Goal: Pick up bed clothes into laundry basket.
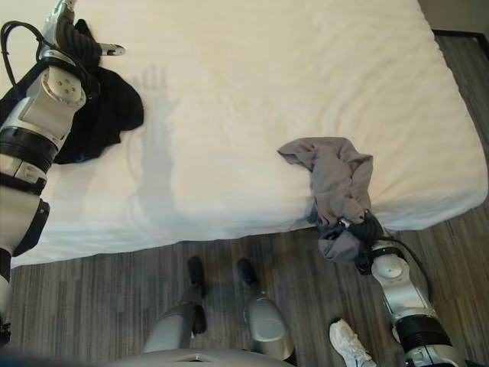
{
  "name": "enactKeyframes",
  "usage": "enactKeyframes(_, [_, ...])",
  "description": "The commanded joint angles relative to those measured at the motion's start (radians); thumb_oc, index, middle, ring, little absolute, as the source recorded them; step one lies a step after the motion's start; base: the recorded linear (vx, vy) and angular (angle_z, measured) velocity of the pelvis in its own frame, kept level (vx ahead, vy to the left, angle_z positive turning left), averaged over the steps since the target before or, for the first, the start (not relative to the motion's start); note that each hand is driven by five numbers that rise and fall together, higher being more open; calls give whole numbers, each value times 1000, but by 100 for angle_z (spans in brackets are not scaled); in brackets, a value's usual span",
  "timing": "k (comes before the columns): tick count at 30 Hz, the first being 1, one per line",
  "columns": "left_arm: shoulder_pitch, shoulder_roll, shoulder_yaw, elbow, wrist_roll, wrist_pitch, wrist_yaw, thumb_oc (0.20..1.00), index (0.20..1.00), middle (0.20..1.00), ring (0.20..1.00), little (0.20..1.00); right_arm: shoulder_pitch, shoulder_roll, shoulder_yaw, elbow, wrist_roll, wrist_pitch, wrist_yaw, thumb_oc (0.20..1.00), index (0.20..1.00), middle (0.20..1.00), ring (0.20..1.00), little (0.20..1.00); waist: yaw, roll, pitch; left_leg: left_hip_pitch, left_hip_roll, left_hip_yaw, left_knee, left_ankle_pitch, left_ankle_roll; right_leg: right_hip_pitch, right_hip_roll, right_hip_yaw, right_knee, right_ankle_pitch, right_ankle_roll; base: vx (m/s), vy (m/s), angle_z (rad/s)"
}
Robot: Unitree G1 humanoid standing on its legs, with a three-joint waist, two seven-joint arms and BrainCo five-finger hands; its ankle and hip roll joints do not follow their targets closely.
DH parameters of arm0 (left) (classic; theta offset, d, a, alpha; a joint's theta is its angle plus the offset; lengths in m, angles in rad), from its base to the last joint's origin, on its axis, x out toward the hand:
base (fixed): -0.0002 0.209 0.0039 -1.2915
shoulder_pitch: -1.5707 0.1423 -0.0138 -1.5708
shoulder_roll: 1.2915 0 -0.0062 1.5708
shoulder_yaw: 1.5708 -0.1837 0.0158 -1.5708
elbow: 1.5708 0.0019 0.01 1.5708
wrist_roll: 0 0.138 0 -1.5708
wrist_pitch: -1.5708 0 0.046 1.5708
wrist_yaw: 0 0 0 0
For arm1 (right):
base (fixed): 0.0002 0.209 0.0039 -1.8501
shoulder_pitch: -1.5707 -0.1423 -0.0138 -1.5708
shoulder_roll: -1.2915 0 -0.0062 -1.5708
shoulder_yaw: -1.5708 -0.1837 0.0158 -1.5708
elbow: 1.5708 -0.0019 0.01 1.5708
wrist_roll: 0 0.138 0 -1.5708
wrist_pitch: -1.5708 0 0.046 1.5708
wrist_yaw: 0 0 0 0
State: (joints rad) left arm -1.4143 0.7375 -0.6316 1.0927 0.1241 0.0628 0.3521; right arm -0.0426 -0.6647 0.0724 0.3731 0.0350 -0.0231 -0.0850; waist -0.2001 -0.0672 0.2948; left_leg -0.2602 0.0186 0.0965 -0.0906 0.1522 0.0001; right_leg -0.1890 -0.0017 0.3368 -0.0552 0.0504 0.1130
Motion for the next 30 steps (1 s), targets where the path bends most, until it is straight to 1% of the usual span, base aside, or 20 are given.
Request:
enactKeyframes(1, [-174, 93, -72, 60, 145, 47, 78, 1000, 1000, 1000, 1000, 1000, -2, -24, -38, 7, 23, -63, -53, 200, 200, 200, 200, 200, 27, -50, 8, 4, 35, -22, 3, -10, -46, 37, -34, -72, -29, 17, 78, 26, 18, -17])
enactKeyframes(3, [-178, 93, -77, 61, 146, 48, 77, 1000, 1000, 1000, 1000, 1000, -3, -21, -38, 8, 23, -64, -54, 200, 200, 200, 200, 200, 27, -53, 9, 3, 34, -23, 3, -10, -46, 37, -34, -72, -29, 17, 78, 25, 5, -5])
enactKeyframes(4, [-207, 80, -165, 78, 264, 72, 21, 1000, 1000, 1000, 1000, 1000, 17, -28, -25, 21, 17, -72, -52, 200, 200, 200, 200, 200, 31, -47, 15, 5, 29, -30, 3, -16, -44, 39, -38, -85, -31, 7, 77, 31, 5, 0])
enactKeyframes(5, [-220, 70, -189, 75, 298, 81, 7, 1000, 1000, 1000, 1000, 1000, 21, -24, -25, 29, 19, -76, -51, 200, 200, 200, 200, 200, 36, -48, 17, 0, 28, -34, 3, -10, -44, 35, -37, -87, -31, 9, 75, 31, 5, 4])
enactKeyframes(6, [-221, 70, -189, 75, 298, 81, 7, 1000, 1000, 1000, 1000, 1000, 21, -24, -25, 29, 19, -76, -51, 200, 200, 200, 200, 200, 36, -48, 17, 0, 28, -34, 3, -10, -45, 35, -37, -87, -31, 9, 75, -1, 0, 8])
enactKeyframes(7, [-202, 74, -204, 64, 340, 77, -40, 1000, 1000, 1000, 1000, 1000, 23, -31, -27, 21, 11, -81, -43, 200, 200, 200, 200, 200, 48, -40, 21, -2, 24, -41, 3, -10, -45, 34, -38, -98, -32, 2, 71, 6, -4, 5])
enactKeyframes(9, [-181, 75, -216, 62, 383, 79, -89, 1000, 1000, 1000, 1000, 1000, 26, -54, -25, -4, -12, -87, -29, 200, 200, 200, 200, 200, 61, -33, 28, -4, 19, -54, 3, -9, -46, 34, -39, -111, -32, -5, 66, 2, -27, 7])
enactKeyframes(12, [-179, 56, -206, 43, 374, 81, -108, 1000, 1000, 1000, 1000, 1000, 18, -65, -29, 1, -5, -90, -30, 200, 200, 200, 200, 200, 66, -28, 32, -5, 15, -65, 3, -8, -46, 38, -38, -120, -32, -8, 62, -2, -40, 22])
enactKeyframes(13, [-173, 43, -204, 33, 371, 83, -128, 1000, 1000, 1000, 1000, 1000, 4, -74, -25, 2, -6, -86, -30, 200, 200, 200, 200, 200, 74, -27, 36, -6, 13, -73, 3, -6, -49, 40, -37, -129, -32, -10, 58, -3, -34, 16])
enactKeyframes(18, [-159, 45, -183, -21, 368, 90, -129, 1000, 1000, 1000, 1000, 1000, 7, -70, -22, -9, -18, -83, -23, 200, 200, 200, 200, 200, 84, -29, 45, -12, 12, -91, 3, -4, -50, 42, -34, -148, -32, -14, 52, -2, -42, 15])
enactKeyframes(20, [-132, 67, -152, -83, 352, 91, -126, 1000, 1000, 1000, 1000, 1000, 19, -62, -27, -11, -30, -77, -19, 200, 200, 200, 200, 200, 91, -34, 51, -14, 13, -98, 3, -4, -50, 42, -33, -153, -32, -13, 50, 13, -43, 11])
enactKeyframes(22, [-88, 102, -135, -128, 370, 94, -116, 1000, 1000, 1000, 1000, 1000, 36, -55, -32, -10, -37, -73, -18, 200, 200, 200, 200, 200, 95, -36, 54, -14, 14, -105, 3, -4, -50, 45, -32, -159, -32, -14, 47, 22, -48, 10])
enactKeyframes(24, [-34, 152, -96, -212, 350, 87, -124, 1000, 1000, 1000, 1000, 1000, 54, -44, -49, 1, -37, -68, -18, 200, 200, 200, 200, 200, 107, -36, 60, -15, 12, -109, 3, -5, -50, 46, -32, -164, -32, -16, 46, 12, -21, 2])
enactKeyframes(26, [35, 213, -62, -279, 346, 87, -146, 1000, 1000, 1000, 1000, 1000, 76, -37, -63, 7, -40, -58, -13, 200, 200, 200, 200, 200, 116, -30, 62, -14, 10, -114, 4, -7, -50, 49, -32, -169, -32, -19, 43, 15, -11, 0])
enactKeyframes(30, [157, 307, -17, -315, 340, 78, -205, 1000, 1000, 1000, 1000, 1000, 111, -38, -95, -3, -61, -45, 3, 200, 200, 200, 200, 200, 128, -22, 66, -14, 8, -121, 4, -8, -51, 51, -33, -173, -32, -25, 38, 9, -8, 2])
